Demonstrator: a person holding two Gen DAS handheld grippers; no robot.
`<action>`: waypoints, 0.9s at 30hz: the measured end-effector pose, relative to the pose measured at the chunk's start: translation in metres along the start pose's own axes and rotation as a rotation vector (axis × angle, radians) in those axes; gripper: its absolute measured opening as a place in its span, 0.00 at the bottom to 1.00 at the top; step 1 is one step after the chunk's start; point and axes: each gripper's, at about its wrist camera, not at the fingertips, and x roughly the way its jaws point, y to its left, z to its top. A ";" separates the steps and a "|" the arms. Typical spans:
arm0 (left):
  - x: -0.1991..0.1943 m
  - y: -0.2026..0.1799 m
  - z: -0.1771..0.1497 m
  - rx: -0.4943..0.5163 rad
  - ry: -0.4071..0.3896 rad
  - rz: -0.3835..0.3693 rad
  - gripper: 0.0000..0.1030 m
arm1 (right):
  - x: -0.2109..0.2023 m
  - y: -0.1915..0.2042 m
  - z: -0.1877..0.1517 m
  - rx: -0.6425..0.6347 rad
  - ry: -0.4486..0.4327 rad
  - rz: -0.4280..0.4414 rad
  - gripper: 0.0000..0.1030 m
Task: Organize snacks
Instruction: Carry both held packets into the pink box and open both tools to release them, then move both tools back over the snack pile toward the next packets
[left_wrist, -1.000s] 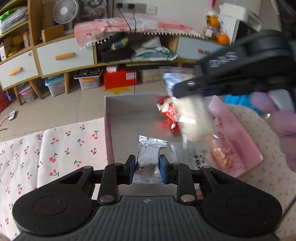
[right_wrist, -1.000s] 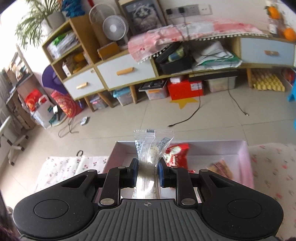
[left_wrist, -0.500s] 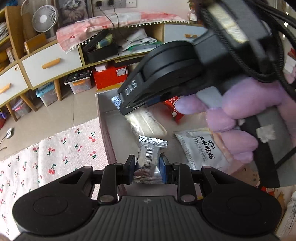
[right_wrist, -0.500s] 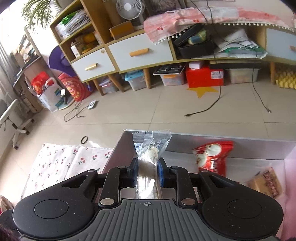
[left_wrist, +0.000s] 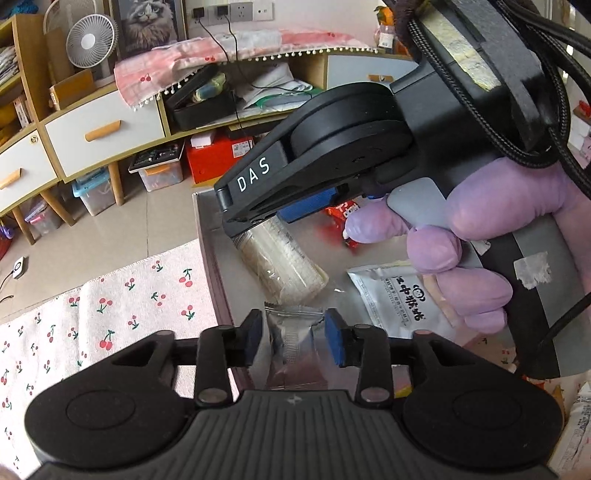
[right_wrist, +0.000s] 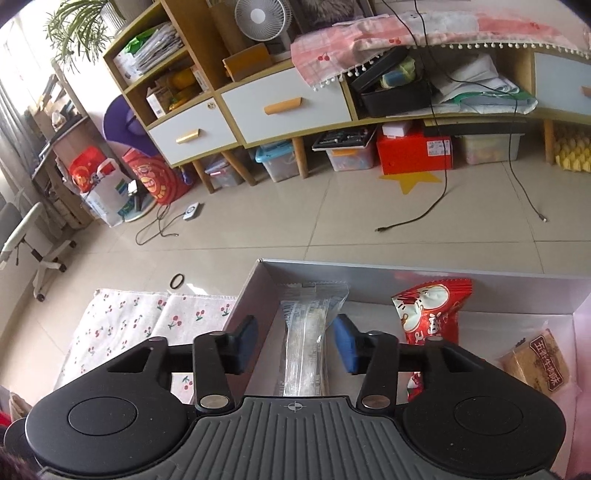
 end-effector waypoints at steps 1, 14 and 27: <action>0.000 0.000 0.001 0.002 0.000 0.003 0.42 | -0.002 0.000 0.000 0.000 -0.001 0.000 0.47; -0.030 -0.007 0.004 -0.032 -0.028 0.010 0.72 | -0.054 0.001 0.001 0.008 -0.038 -0.029 0.68; -0.072 -0.022 -0.015 -0.101 -0.023 0.037 0.92 | -0.126 -0.005 -0.031 -0.012 -0.037 -0.091 0.79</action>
